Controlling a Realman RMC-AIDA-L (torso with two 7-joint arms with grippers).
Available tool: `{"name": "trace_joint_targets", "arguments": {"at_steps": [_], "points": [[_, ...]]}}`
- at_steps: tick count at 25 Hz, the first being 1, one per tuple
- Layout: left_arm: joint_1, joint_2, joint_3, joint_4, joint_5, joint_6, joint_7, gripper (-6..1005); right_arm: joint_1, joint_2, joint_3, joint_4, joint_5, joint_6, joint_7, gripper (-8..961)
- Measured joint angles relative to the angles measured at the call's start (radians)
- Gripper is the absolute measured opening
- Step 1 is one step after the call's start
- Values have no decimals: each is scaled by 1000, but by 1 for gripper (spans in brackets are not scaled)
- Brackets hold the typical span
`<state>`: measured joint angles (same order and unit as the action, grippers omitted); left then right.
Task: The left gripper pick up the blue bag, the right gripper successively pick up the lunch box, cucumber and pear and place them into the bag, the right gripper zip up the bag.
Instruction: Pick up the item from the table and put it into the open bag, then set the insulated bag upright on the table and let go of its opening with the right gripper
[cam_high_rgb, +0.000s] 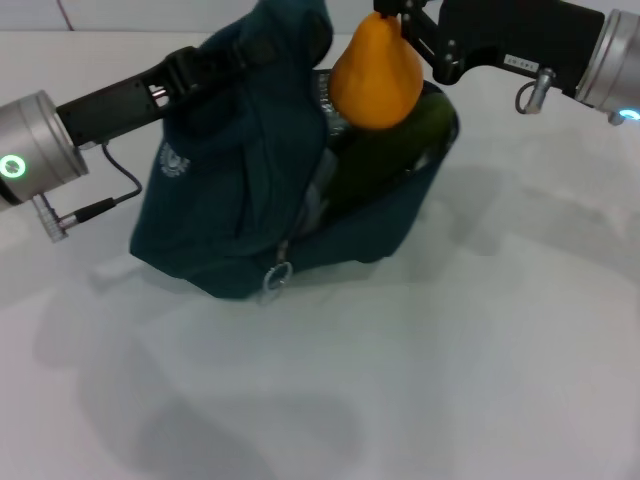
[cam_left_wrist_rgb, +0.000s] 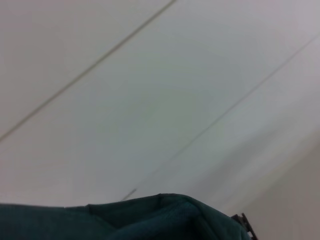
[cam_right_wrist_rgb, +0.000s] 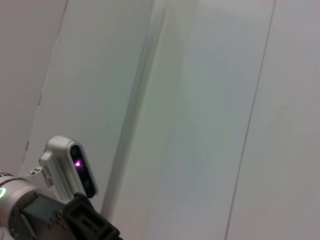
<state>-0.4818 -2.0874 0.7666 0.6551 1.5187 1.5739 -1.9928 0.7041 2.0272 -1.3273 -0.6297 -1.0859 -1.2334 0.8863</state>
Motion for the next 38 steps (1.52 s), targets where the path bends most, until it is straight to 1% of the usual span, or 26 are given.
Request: {"name": "trace_joint_targets", "arguments": {"at_steps": [8, 13, 18, 29, 34, 38], "points": [[-20, -2, 70, -32, -81, -1, 4, 48, -24, 1, -17, 8, 16, -3, -11, 102], [-25, -1, 73, -38, -82, -9, 6, 48, -32, 1, -23, 21, 17, 9, -23, 110], [-23, 0, 70, -39, -82, -11, 8, 48, -13, 1, -40, 60, 17, 42, -26, 117], [-18, 1, 69, -39, -83, -11, 8, 48, -19, 1, -61, 64, 41, 56, -19, 134], [-18, 1, 69, -39, -83, -11, 8, 48, -32, 1, -60, 60, 71, 44, -24, 334], [-18, 1, 70, -38, -83, -11, 8, 48, -53, -3, -54, 50, 122, 31, -28, 453]]}}
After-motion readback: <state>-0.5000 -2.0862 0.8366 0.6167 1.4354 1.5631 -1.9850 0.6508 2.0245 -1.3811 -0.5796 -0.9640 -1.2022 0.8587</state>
